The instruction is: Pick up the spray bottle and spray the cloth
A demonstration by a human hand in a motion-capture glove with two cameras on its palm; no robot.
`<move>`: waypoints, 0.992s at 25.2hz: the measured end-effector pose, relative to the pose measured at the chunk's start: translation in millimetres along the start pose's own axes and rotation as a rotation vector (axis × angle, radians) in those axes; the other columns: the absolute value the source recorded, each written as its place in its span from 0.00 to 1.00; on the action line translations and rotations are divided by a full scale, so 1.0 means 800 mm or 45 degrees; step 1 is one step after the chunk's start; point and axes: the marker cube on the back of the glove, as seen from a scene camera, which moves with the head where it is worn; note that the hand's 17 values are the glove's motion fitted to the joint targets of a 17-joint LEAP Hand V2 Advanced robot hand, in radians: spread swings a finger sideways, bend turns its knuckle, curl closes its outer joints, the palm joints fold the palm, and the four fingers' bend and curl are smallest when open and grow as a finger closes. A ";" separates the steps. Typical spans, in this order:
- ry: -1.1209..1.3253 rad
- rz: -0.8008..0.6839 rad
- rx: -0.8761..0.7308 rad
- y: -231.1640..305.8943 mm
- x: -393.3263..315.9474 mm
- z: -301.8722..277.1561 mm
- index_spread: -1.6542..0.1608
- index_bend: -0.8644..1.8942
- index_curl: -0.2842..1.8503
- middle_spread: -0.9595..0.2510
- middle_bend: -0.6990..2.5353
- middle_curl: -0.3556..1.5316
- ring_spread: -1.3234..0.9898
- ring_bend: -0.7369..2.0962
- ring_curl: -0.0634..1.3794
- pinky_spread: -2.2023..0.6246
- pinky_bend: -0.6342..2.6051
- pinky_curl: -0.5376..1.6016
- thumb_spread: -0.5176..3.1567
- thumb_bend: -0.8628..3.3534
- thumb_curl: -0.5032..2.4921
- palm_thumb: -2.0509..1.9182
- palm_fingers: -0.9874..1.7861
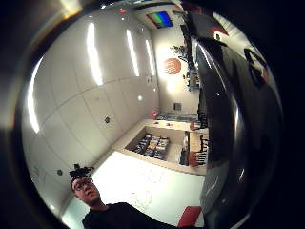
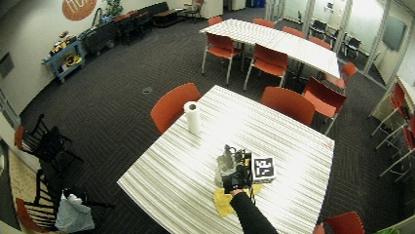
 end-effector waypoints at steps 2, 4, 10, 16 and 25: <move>0.014 0.015 0.006 -0.007 0.003 0.000 0.84 0.43 0.45 0.75 0.35 0.53 0.52 0.44 0.42 0.80 0.23 0.38 0.36 0.21 0.46 0.83 0.72; 0.021 0.024 0.014 -0.015 0.005 -0.001 0.84 0.43 0.45 0.75 0.35 0.53 0.52 0.43 0.42 0.80 0.23 0.38 0.36 0.21 0.46 0.83 0.71; 0.037 0.062 0.070 -0.025 0.019 -0.010 0.84 0.43 0.46 0.75 0.35 0.53 0.52 0.43 0.42 0.80 0.23 0.37 0.37 0.21 0.47 0.83 0.71; 0.043 0.135 0.154 0.009 0.072 0.012 0.84 0.43 0.46 0.75 0.35 0.54 0.52 0.43 0.42 0.80 0.23 0.37 0.37 0.21 0.47 0.83 0.70; 0.032 0.124 0.135 0.012 0.076 0.024 0.84 0.44 0.46 0.75 0.35 0.54 0.52 0.42 0.42 0.80 0.23 0.36 0.38 0.21 0.47 0.83 0.70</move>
